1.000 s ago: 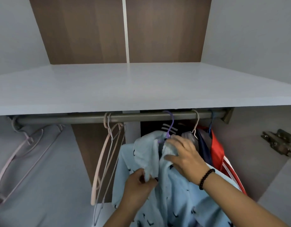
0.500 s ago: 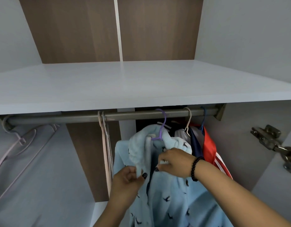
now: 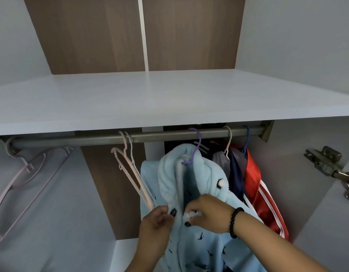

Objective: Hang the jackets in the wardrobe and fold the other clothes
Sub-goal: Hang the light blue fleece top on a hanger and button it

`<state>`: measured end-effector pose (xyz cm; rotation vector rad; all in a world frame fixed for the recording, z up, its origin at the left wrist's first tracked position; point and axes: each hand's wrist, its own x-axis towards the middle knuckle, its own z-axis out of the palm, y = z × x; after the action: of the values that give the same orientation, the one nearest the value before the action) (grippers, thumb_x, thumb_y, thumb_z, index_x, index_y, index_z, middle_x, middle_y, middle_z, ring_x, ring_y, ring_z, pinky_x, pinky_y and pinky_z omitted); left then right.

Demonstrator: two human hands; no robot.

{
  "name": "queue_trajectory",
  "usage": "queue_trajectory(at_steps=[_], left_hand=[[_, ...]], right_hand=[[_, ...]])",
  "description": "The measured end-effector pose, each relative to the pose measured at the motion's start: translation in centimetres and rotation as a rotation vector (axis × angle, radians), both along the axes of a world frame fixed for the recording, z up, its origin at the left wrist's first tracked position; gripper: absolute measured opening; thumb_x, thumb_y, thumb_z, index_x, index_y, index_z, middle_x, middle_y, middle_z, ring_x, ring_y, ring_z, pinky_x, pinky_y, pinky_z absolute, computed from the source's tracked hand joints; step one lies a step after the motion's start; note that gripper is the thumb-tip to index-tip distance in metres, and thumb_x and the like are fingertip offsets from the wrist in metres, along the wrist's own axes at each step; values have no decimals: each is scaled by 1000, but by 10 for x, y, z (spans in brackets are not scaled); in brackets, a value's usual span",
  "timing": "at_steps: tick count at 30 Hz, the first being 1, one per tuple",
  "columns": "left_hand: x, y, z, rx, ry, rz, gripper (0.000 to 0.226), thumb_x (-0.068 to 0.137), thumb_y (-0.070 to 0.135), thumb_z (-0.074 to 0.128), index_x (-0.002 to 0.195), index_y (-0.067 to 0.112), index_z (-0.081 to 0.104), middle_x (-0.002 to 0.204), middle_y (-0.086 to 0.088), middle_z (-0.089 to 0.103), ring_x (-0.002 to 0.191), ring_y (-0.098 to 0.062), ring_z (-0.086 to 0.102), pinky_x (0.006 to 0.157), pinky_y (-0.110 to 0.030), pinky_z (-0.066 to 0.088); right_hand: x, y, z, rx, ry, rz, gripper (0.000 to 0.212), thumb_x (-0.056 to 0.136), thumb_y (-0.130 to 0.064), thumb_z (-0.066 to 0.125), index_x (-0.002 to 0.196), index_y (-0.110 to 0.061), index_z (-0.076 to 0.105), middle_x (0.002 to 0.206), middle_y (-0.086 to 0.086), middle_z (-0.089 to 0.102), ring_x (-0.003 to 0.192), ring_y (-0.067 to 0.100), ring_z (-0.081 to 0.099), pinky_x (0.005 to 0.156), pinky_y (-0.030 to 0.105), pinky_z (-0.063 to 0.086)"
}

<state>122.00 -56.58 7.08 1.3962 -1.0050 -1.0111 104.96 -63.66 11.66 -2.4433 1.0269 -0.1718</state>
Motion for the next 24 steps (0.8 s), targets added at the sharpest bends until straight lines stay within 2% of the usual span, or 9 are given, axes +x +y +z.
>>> queue_trajectory(at_steps=[3,5,8,10,12,17,20,22,24], left_hand=[[1,0,-5,-37,-22,-7,35,87,-11,58,71,16,72,65,-12,67,65,-18,56,63,-28,43],[2,1,-7,-54,-9,-1,44,87,-12,59,68,25,75,64,-4,69,63,-10,60,62,-23,47],[3,4,-10,-83,2,-25,41,88,-6,62,70,27,77,69,-1,73,65,-7,62,61,-17,49],[3,6,-11,-90,6,-35,30,88,-2,65,74,21,78,74,-6,74,68,-10,63,63,-18,49],[5,7,-13,-98,23,-21,26,86,-3,66,77,18,78,78,-6,74,71,-10,65,67,-20,50],[9,7,-15,-110,4,-34,23,87,-2,66,80,17,78,80,-9,73,72,-9,63,68,-21,49],[6,5,-17,-111,18,-53,23,87,-10,61,82,8,74,80,-16,71,72,-13,63,67,-21,49],[5,4,-16,-102,68,-49,23,86,-14,60,85,5,73,79,-12,73,74,-13,66,68,-18,51],[5,3,-15,-89,92,-56,22,85,-15,61,88,4,72,81,-11,74,76,-13,68,70,-20,53]], right_hand=[[4,7,-9,-66,-69,-54,17,93,-25,54,93,-19,70,82,-8,66,76,8,56,72,15,42],[8,13,-17,-167,-106,-69,23,95,-25,51,82,-14,66,75,-6,64,73,9,54,78,7,31],[13,22,-27,-284,-178,-112,30,94,-27,53,68,-14,54,67,-6,53,74,9,47,90,12,27],[15,27,-31,-345,-237,-145,21,91,-22,59,73,-11,63,76,-3,57,83,12,49,95,17,29],[17,33,-32,-411,-257,-167,8,85,-16,68,87,-10,73,90,-1,63,92,18,53,96,18,29],[20,44,-30,-546,-243,-234,31,69,-12,82,98,-20,75,77,-10,64,77,11,63,100,31,29],[21,47,-30,-422,-378,-342,32,78,-13,76,108,-19,70,83,-14,62,88,3,55,98,16,33],[20,48,-31,-296,-469,-443,22,80,-18,74,99,-24,65,86,-22,55,96,-4,46,87,4,35],[18,47,-30,-266,-499,-477,17,77,-17,77,81,-25,62,79,-23,53,93,-5,45,79,4,37]])
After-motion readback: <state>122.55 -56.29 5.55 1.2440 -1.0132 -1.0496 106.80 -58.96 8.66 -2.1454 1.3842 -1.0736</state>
